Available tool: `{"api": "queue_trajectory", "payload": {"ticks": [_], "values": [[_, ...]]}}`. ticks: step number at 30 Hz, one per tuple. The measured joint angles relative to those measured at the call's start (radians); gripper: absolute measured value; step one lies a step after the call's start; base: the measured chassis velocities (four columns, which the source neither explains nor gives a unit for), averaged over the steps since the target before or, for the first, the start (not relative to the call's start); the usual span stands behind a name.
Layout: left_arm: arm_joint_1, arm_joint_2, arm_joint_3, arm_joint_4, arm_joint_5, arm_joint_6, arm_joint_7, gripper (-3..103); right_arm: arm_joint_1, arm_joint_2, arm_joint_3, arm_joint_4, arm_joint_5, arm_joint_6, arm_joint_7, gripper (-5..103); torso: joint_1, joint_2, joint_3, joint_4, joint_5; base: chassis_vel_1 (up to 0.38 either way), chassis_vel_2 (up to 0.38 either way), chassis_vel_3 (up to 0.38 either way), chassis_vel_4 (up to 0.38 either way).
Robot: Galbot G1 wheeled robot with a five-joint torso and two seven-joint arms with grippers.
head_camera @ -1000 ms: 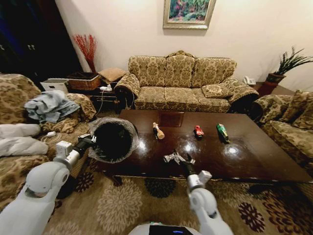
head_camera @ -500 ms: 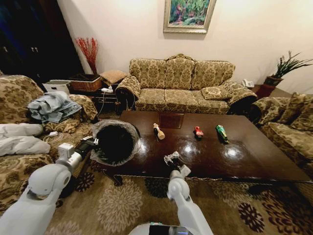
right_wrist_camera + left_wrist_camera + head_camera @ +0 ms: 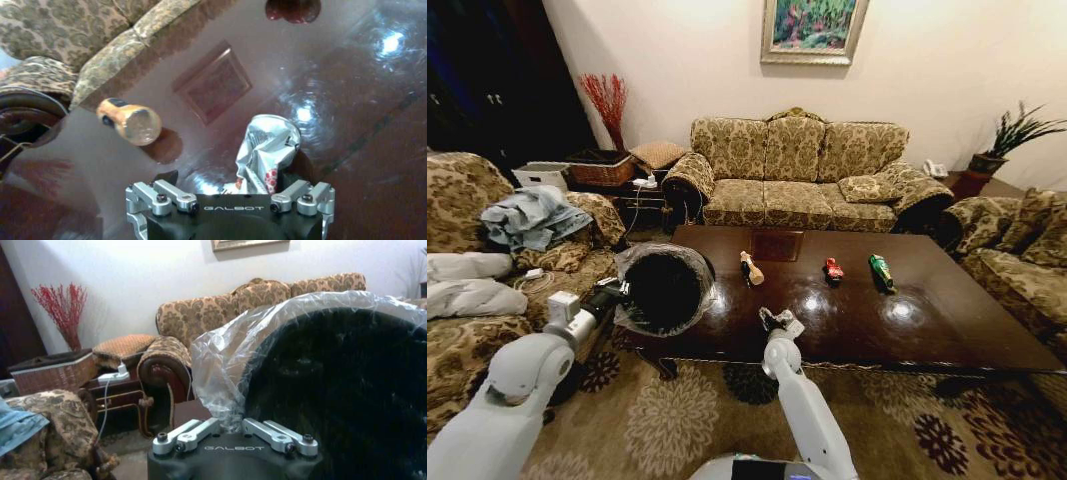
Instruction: Move to the front of the table and place the trash on the table into the trash bin.
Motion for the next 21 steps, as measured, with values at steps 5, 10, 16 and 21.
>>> {"api": "queue_trajectory", "payload": {"ticks": [5, 10, 16, 21], "values": [[-0.007, -0.001, 0.006, 0.003, -0.009, -0.003, -0.007, 0, 0.013, 0.0, 0.009, -0.017, 0.038, -0.01, -0.002, 83, 0.0, 0.0, 0.0, 0.0, -0.0001, 0.0, 0.0, 0.0, 0.0], [-0.012, -0.001, 0.013, 0.01, -0.011, -0.005, -0.011, 0, 0.009, 0.003, 0.008, -0.005, 0.07, -0.022, 0.001, 61, 0.0, 0.0, 0.0, 0.0003, -0.0001, 0.0, 0.0, 0.0, 0.0], [-0.017, -0.002, 0.021, 0.017, -0.014, -0.012, -0.02, 0, 0.004, 0.002, 0.009, 0.016, 0.108, -0.03, 0.01, 40, 0.0, 0.0, 0.0, 0.0001, -0.0001, 0.0, 0.0, 0.0, 0.0], [-0.018, -0.003, 0.023, 0.017, -0.015, -0.014, -0.021, 0, 0.004, 0.001, 0.01, 0.022, 0.124, -0.031, 0.017, 24, 0.0, 0.0, 0.0, 0.0001, -0.0001, 0.0, 0.0, 0.0, 0.0]]}}
